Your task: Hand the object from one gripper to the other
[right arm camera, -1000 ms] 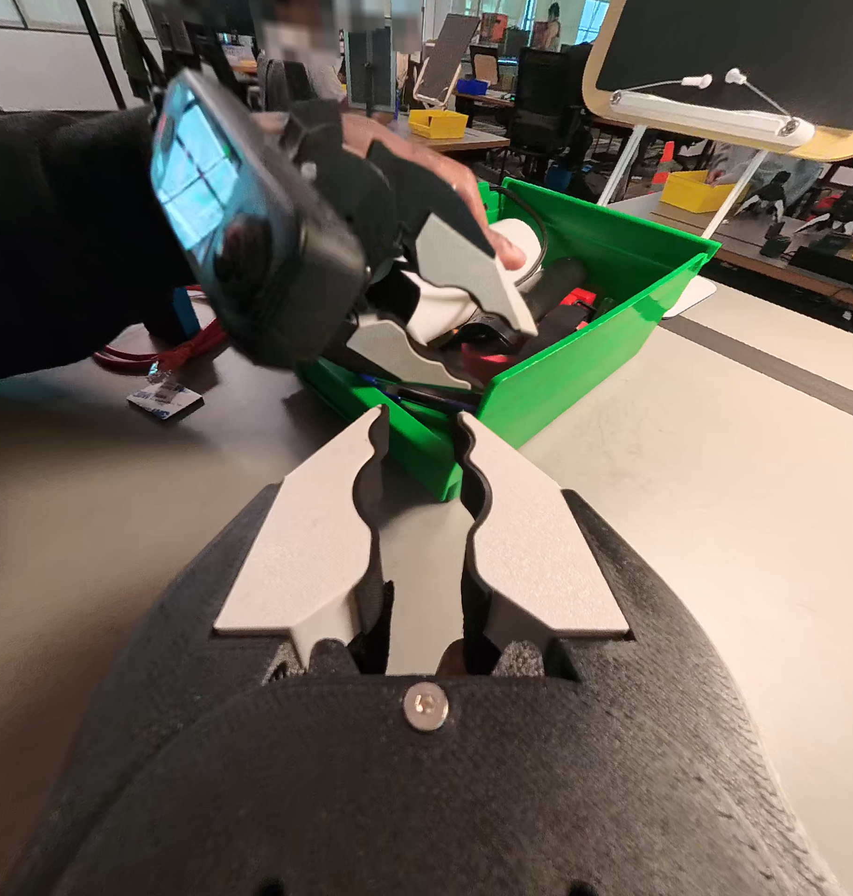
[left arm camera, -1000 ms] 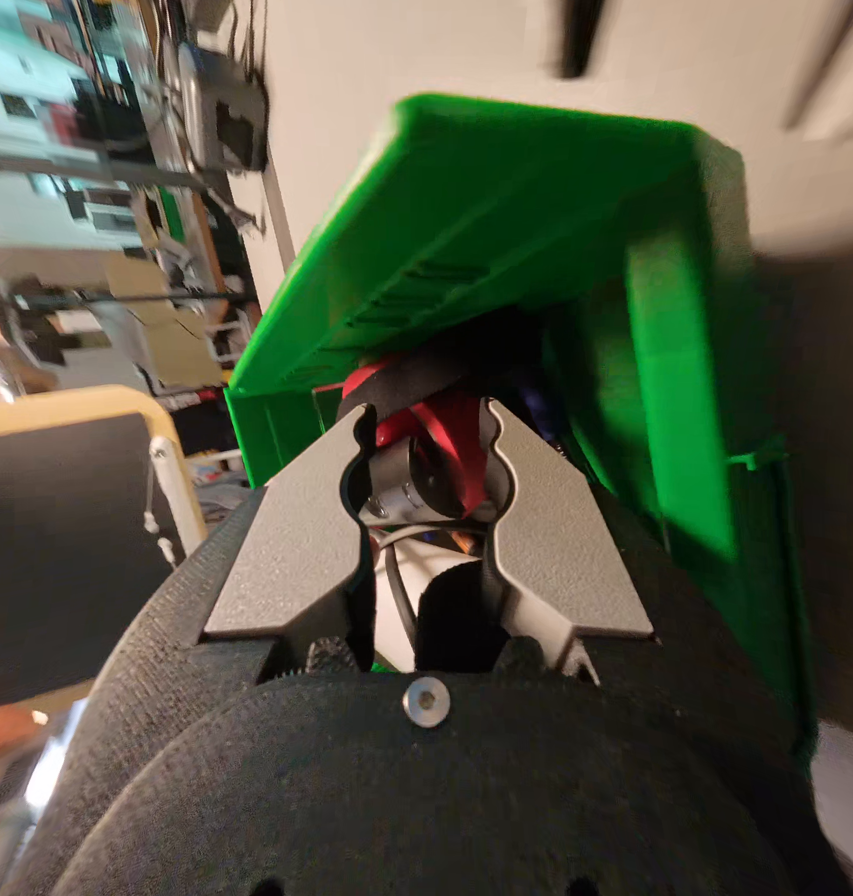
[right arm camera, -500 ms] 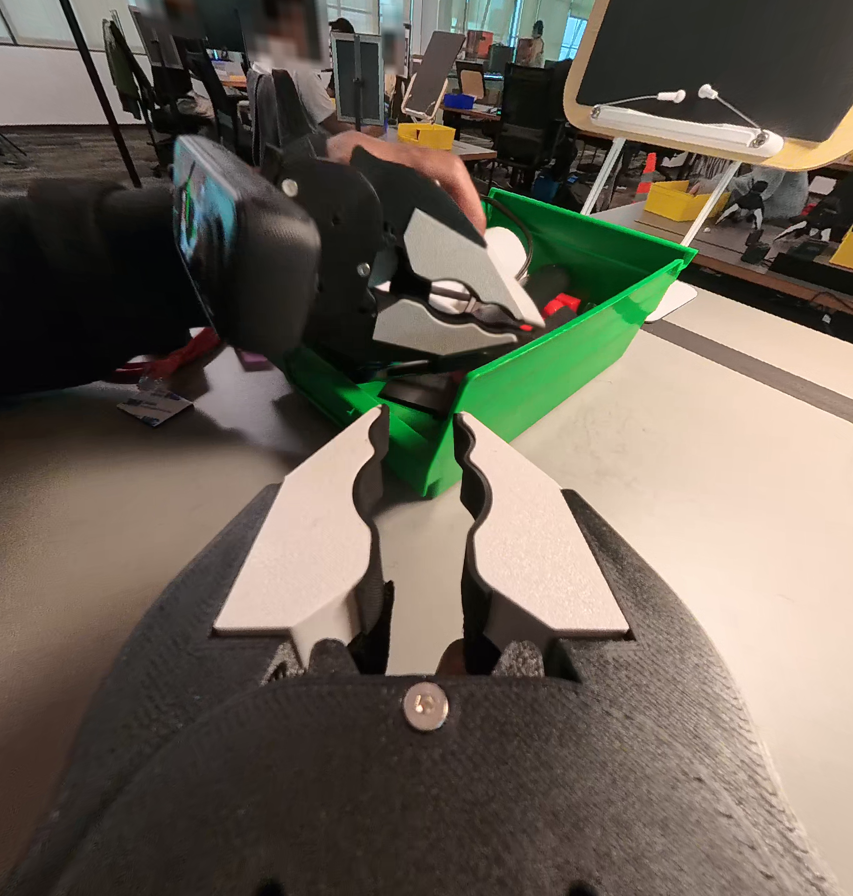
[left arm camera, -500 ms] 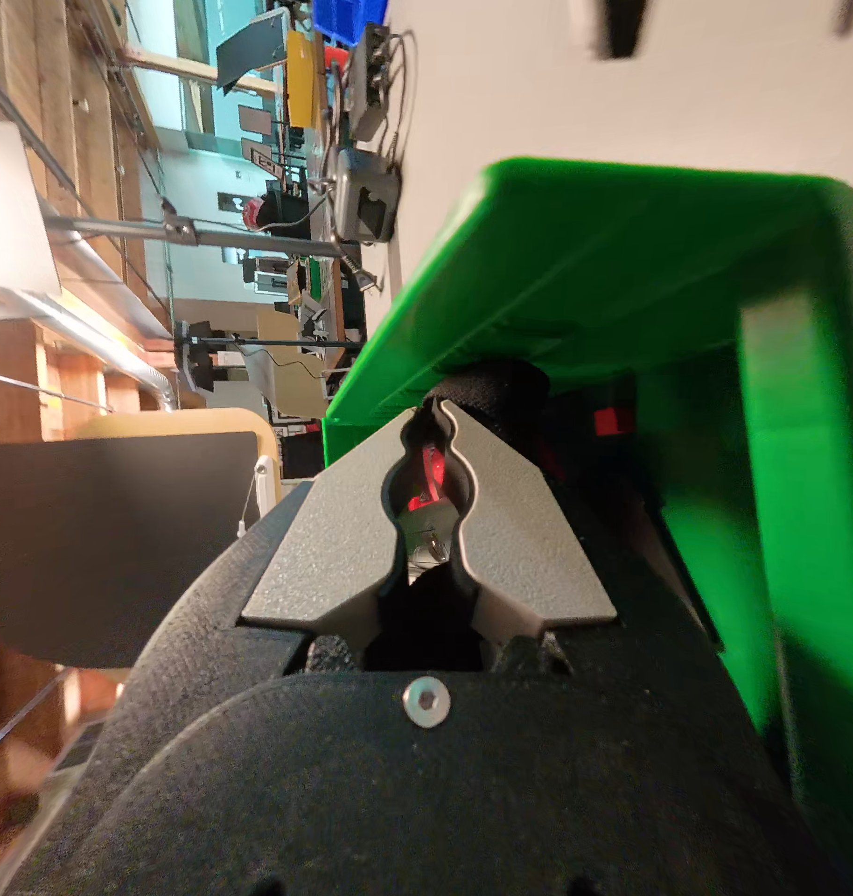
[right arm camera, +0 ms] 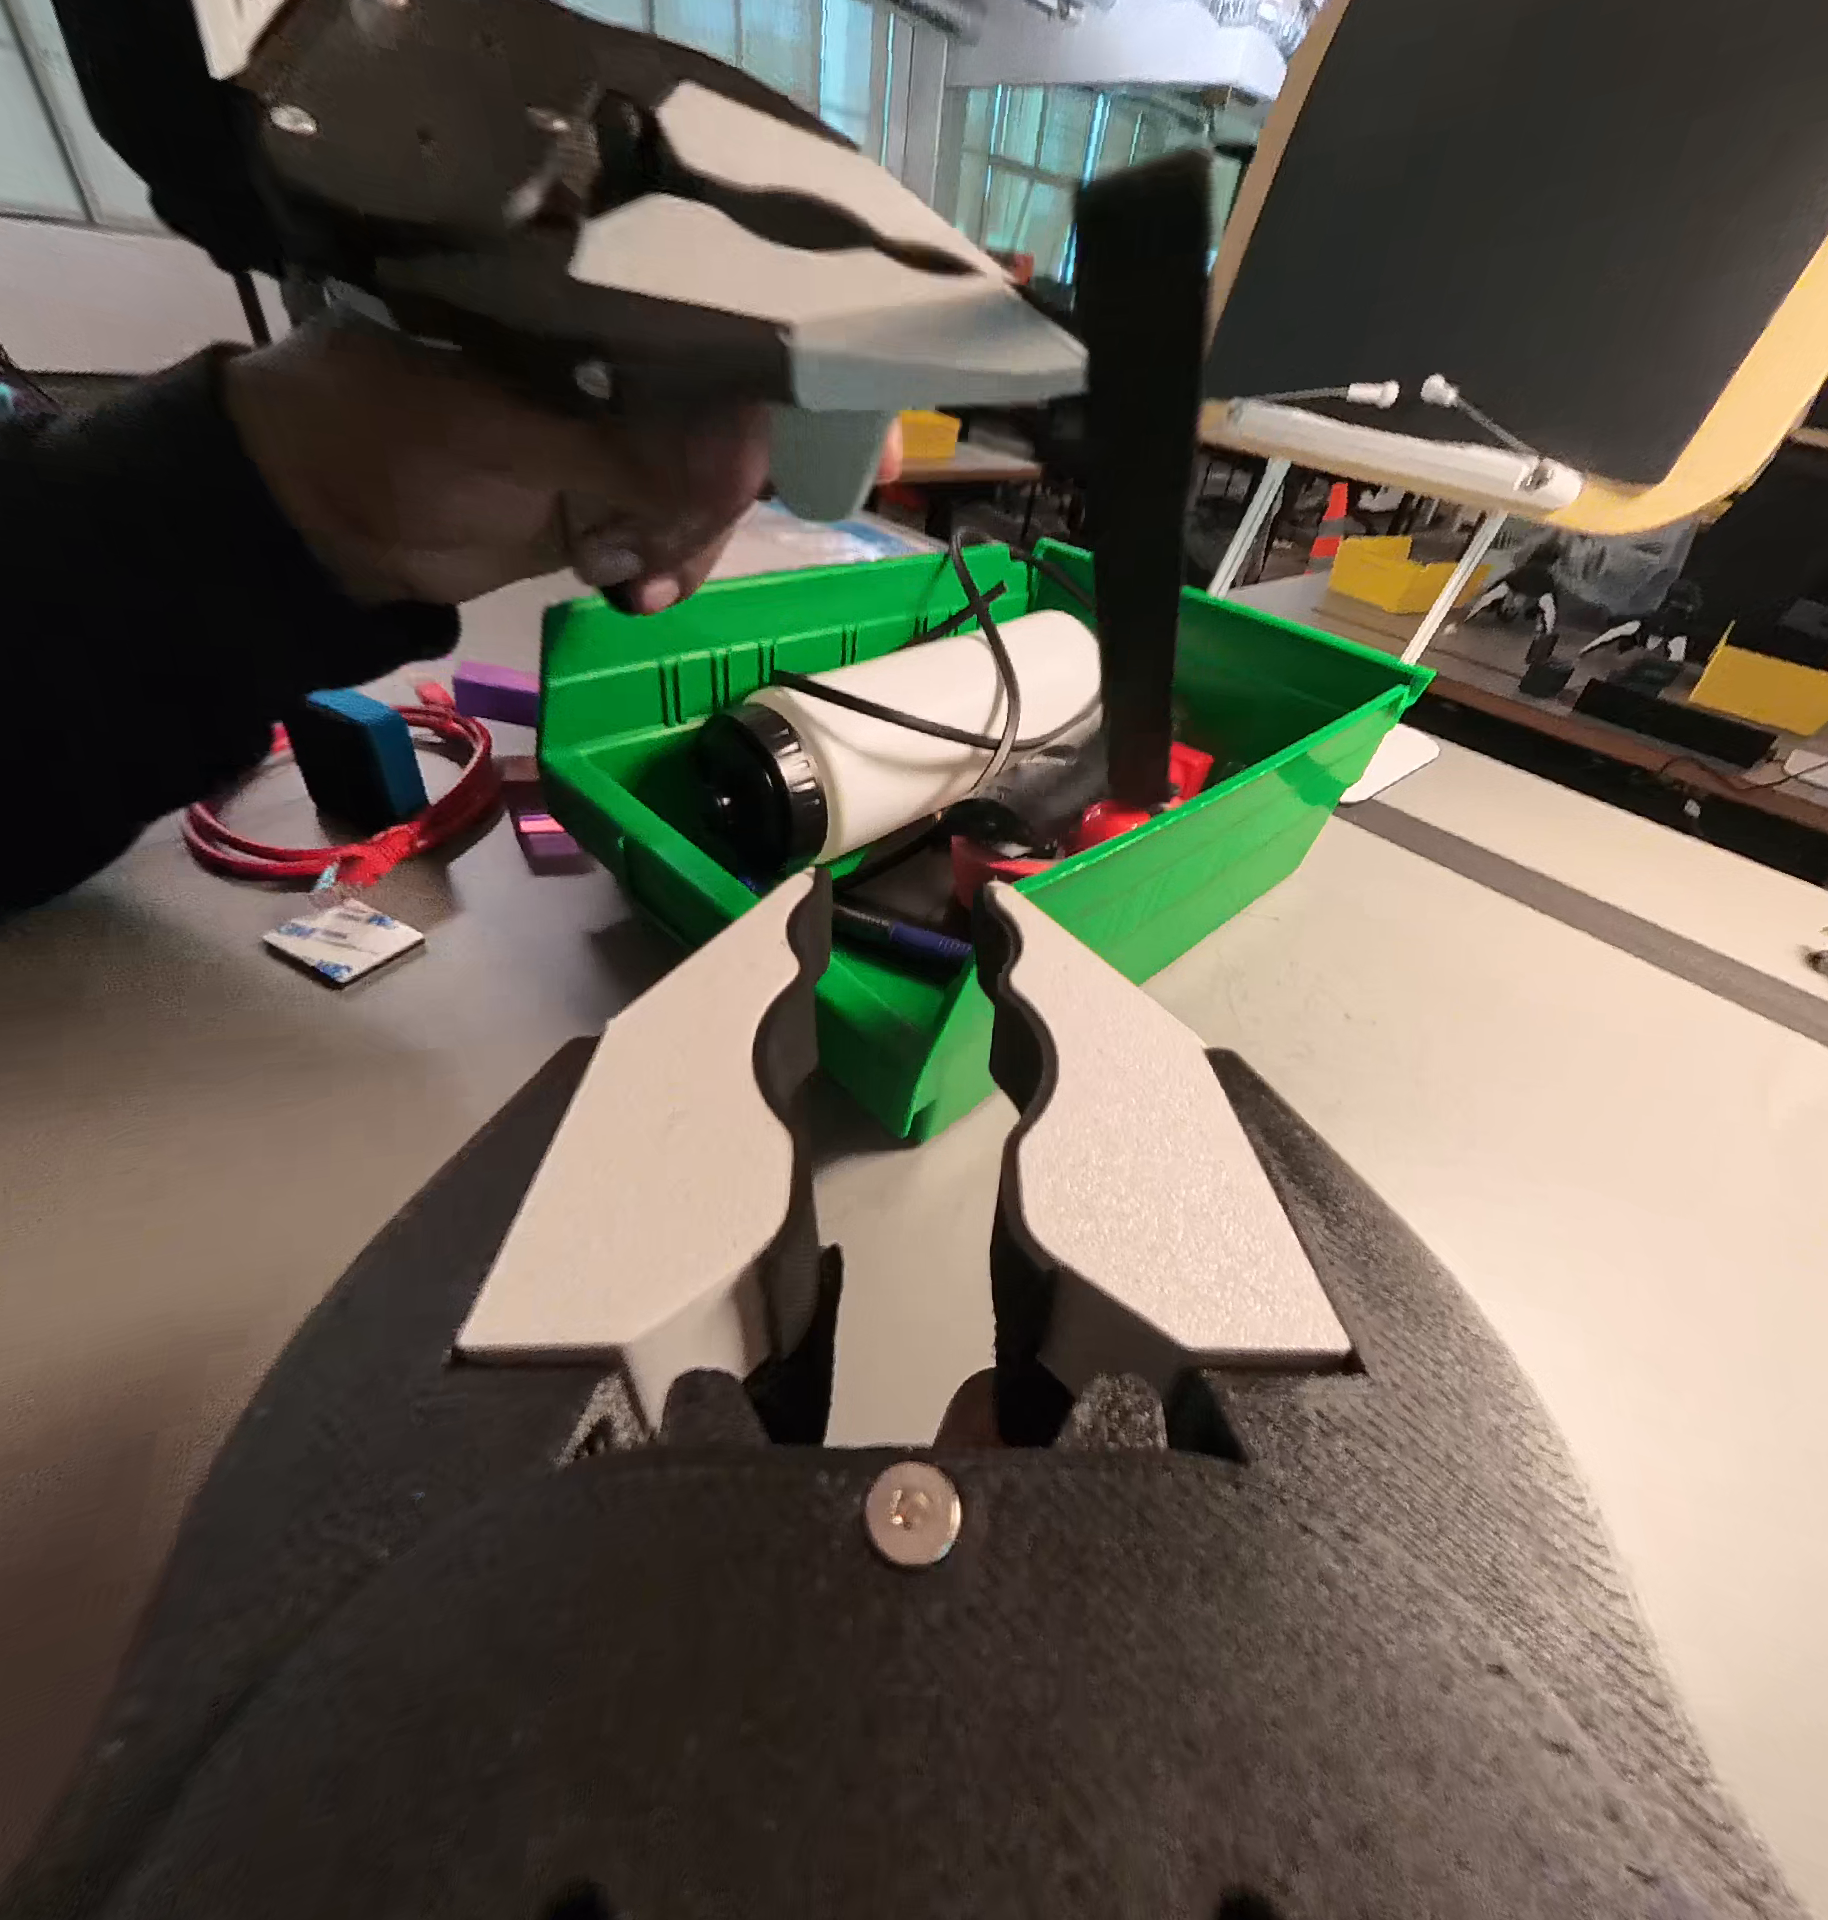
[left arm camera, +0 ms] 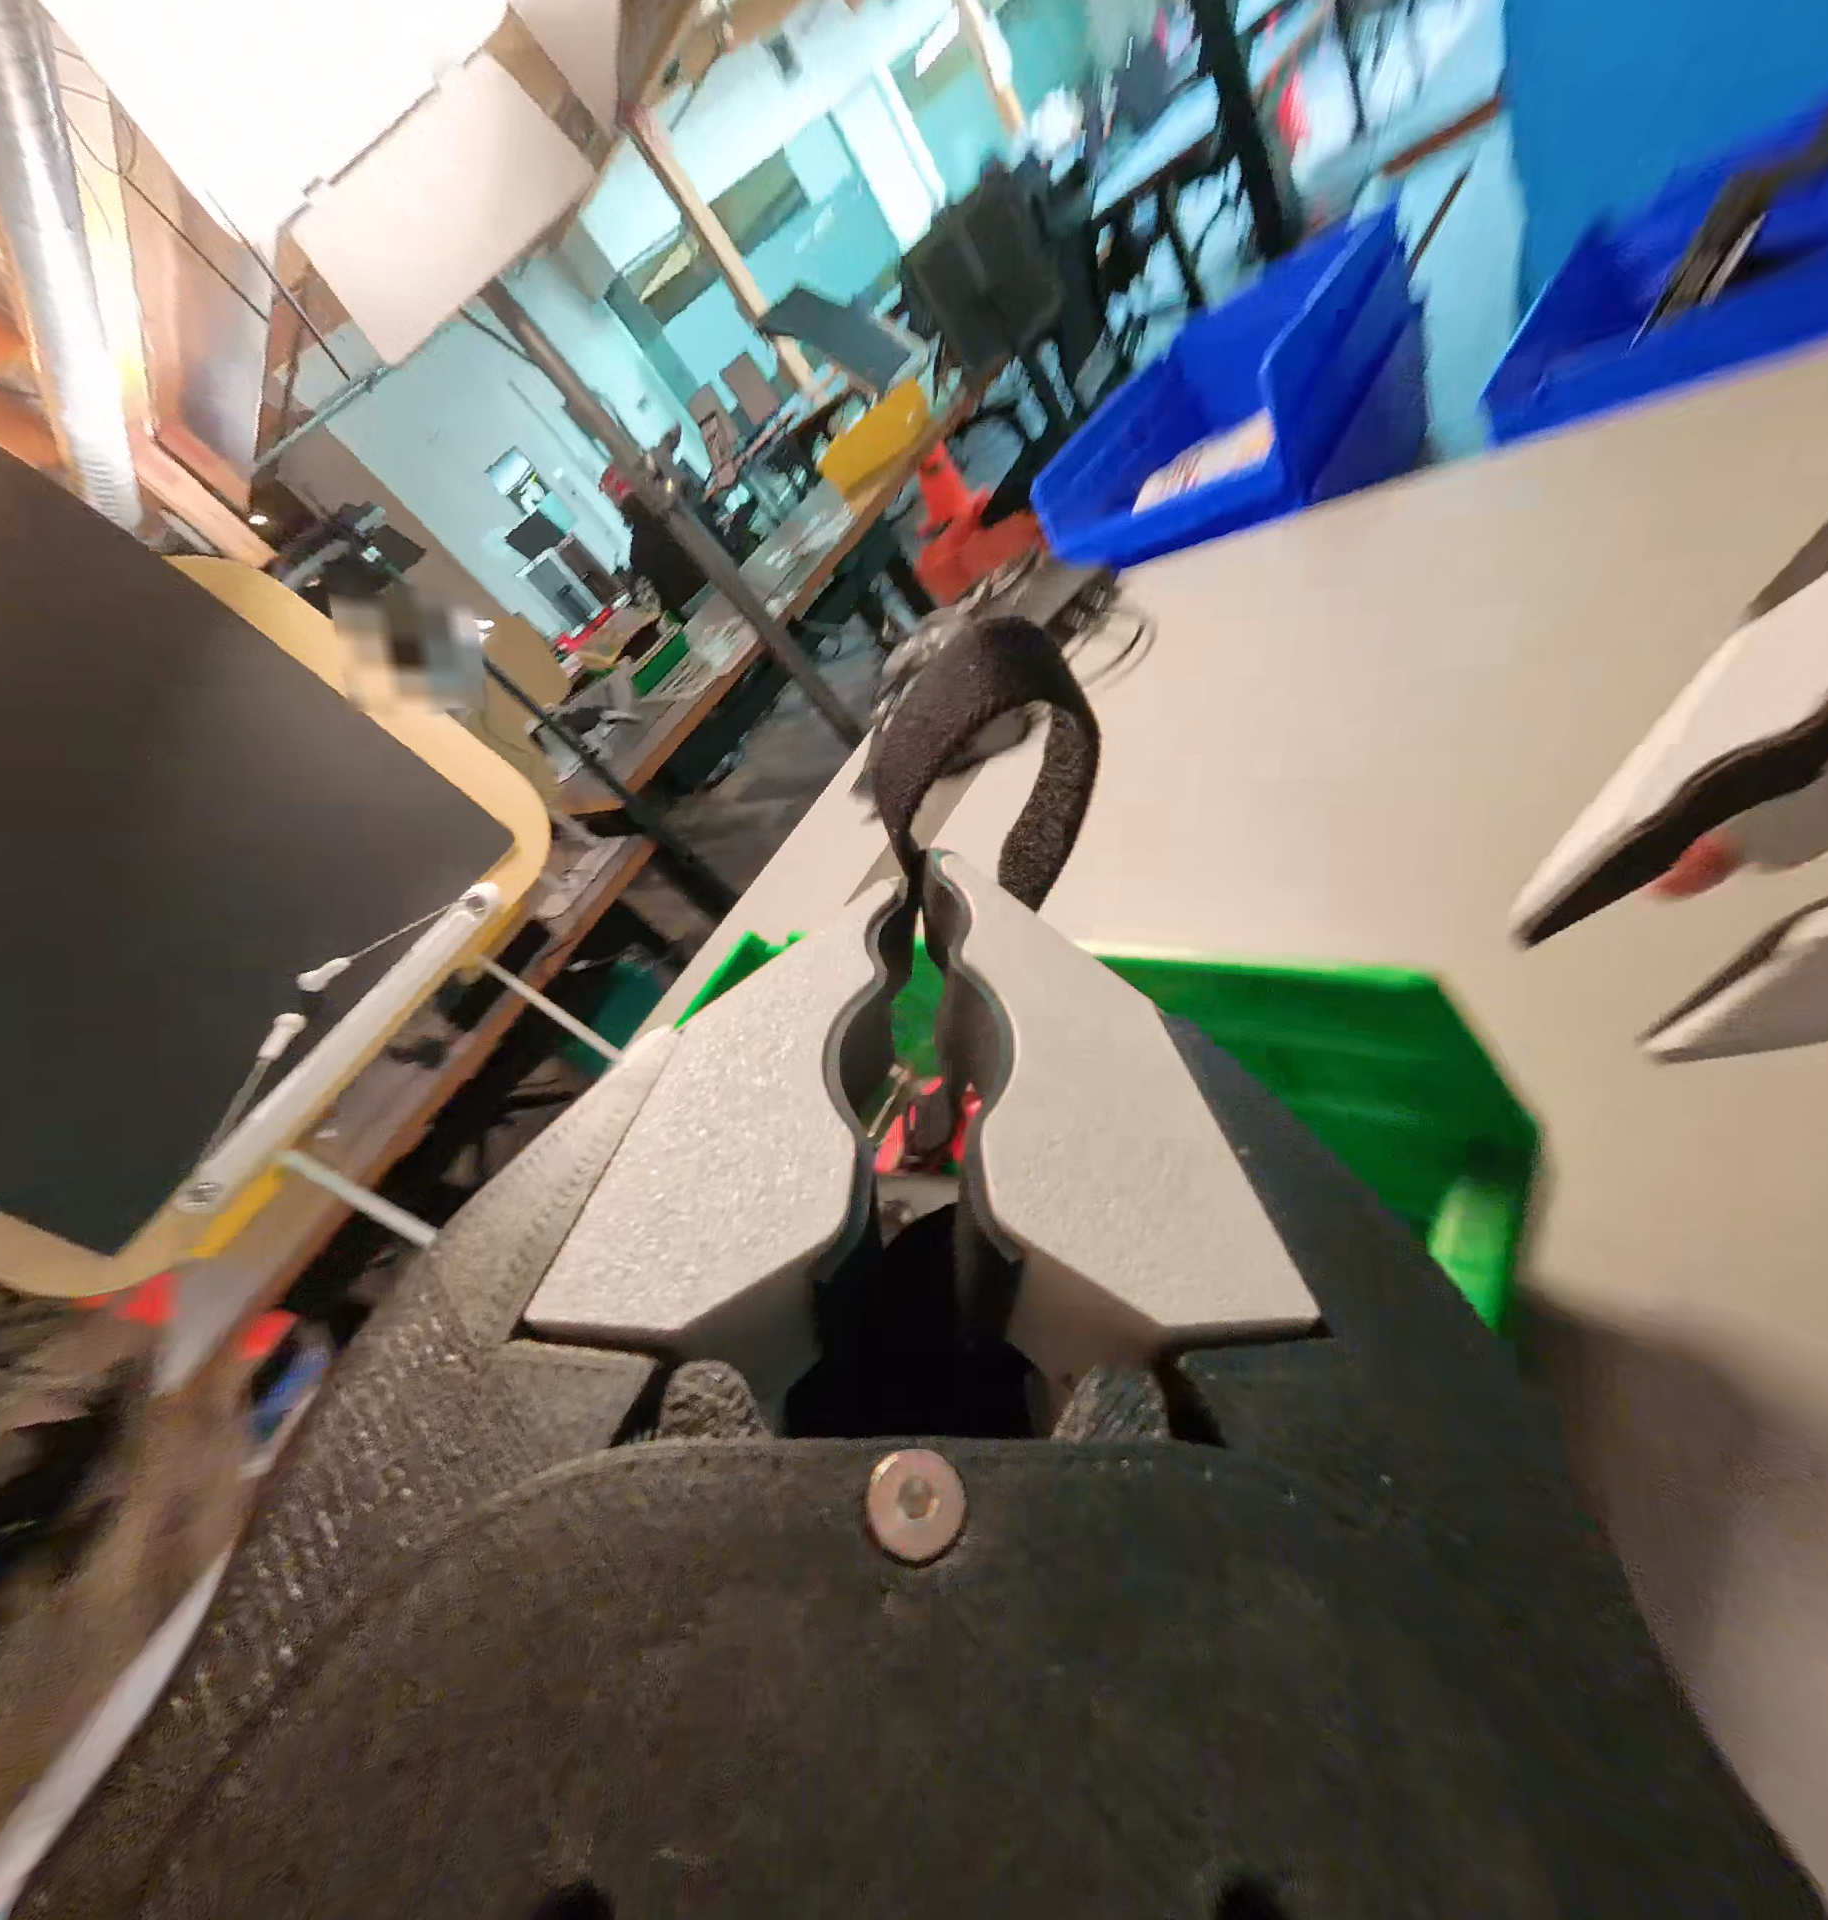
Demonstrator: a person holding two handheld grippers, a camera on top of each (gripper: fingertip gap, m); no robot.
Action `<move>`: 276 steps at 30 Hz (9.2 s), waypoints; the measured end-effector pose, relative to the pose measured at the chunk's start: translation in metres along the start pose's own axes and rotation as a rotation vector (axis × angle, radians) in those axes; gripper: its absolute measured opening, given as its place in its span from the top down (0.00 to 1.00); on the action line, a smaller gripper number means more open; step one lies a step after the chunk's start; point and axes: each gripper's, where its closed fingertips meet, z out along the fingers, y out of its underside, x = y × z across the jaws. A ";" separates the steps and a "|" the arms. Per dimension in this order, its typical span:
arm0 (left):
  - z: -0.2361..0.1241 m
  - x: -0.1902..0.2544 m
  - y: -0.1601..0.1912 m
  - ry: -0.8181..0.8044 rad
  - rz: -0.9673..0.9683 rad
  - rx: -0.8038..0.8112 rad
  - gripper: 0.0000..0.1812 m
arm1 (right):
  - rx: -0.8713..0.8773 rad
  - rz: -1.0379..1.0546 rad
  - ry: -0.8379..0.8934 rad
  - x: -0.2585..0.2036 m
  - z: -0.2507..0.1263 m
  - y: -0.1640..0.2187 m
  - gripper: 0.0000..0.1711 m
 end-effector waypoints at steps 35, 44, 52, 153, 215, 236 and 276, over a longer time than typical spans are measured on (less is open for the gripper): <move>-0.144 0.026 -0.073 0.312 -0.731 0.606 0.99 | 0.097 0.009 -0.482 -0.134 0.037 -0.029 0.97; -0.137 0.022 -0.048 0.233 -0.775 0.551 0.77 | 0.311 0.450 -0.559 -0.094 0.016 -0.074 0.98; -0.113 0.098 -0.018 0.449 -0.533 0.234 0.78 | 0.340 0.666 -0.615 -0.072 0.004 -0.070 0.97; -0.143 0.117 -0.019 0.683 -0.596 0.278 0.98 | 0.312 0.422 -0.680 -0.114 -0.003 -0.066 0.86; -0.146 0.117 -0.019 0.678 -0.595 0.280 0.97 | 0.339 0.370 -0.661 -0.116 -0.006 -0.069 0.94; -0.146 0.114 -0.018 0.671 -0.605 0.281 0.96 | 0.347 0.334 -0.634 -0.115 -0.006 -0.068 0.96; -0.154 0.107 -0.031 0.647 -0.561 0.385 0.97 | 0.404 0.326 -0.658 -0.118 -0.013 -0.077 0.91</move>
